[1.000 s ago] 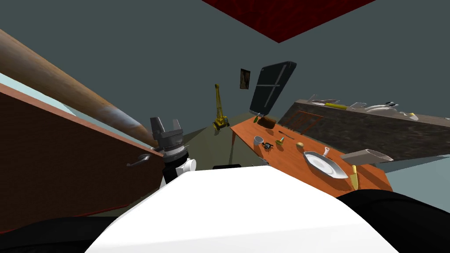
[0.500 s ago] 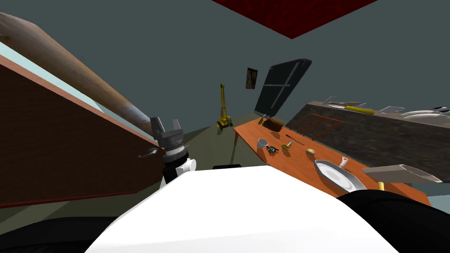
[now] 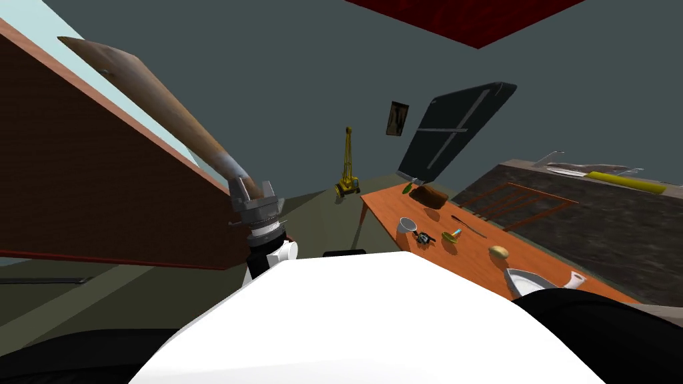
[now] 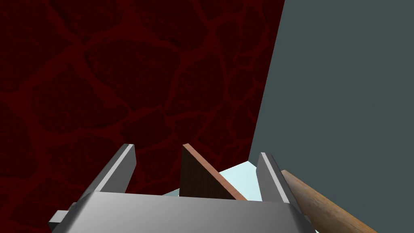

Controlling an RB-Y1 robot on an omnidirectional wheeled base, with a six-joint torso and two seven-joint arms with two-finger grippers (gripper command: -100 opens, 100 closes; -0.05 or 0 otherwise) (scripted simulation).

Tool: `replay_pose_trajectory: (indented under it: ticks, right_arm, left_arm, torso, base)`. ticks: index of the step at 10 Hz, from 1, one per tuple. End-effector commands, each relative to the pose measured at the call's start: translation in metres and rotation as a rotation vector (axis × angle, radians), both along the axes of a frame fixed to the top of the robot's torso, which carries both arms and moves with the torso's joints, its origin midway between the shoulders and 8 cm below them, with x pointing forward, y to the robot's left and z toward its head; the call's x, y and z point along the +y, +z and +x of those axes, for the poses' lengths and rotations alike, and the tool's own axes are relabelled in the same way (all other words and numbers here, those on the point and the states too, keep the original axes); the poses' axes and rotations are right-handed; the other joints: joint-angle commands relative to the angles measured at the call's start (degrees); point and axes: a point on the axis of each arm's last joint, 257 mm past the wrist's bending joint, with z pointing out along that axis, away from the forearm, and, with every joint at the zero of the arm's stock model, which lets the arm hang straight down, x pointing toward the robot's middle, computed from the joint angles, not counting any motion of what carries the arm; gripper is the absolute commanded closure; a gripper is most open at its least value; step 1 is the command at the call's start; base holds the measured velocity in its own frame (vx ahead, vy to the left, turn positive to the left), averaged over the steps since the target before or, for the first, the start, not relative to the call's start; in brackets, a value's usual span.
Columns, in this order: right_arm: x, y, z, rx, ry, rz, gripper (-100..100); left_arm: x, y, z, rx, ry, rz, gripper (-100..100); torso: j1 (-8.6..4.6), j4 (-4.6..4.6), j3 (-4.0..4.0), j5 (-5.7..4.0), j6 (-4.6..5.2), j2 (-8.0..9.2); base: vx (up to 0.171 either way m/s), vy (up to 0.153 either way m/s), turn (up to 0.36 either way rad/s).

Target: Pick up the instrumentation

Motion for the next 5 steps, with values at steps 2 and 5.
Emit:
replay_pose_trajectory:
  ticks: [2, 5]
  right_arm:
    - [-0.021, -0.012, -0.025, 0.053, 0.060, -0.093, -100]
    - [-0.041, -0.020, -0.048, 0.100, 0.131, -0.182, -100]
  left_arm:
    - [0.000, 0.000, 0.000, 0.000, 0.000, 0.000, 0]
    - [0.000, 0.000, 0.000, 0.000, 0.000, 0.000, 0]
  torso:
    - [0.12, 0.01, 0.03, 0.02, 0.02, 0.05]
    - [-0.03, 0.00, -0.01, 0.01, -0.05, -0.02]
  base:
    - [0.013, -0.023, 0.160]
    - [0.022, -0.058, 0.206]
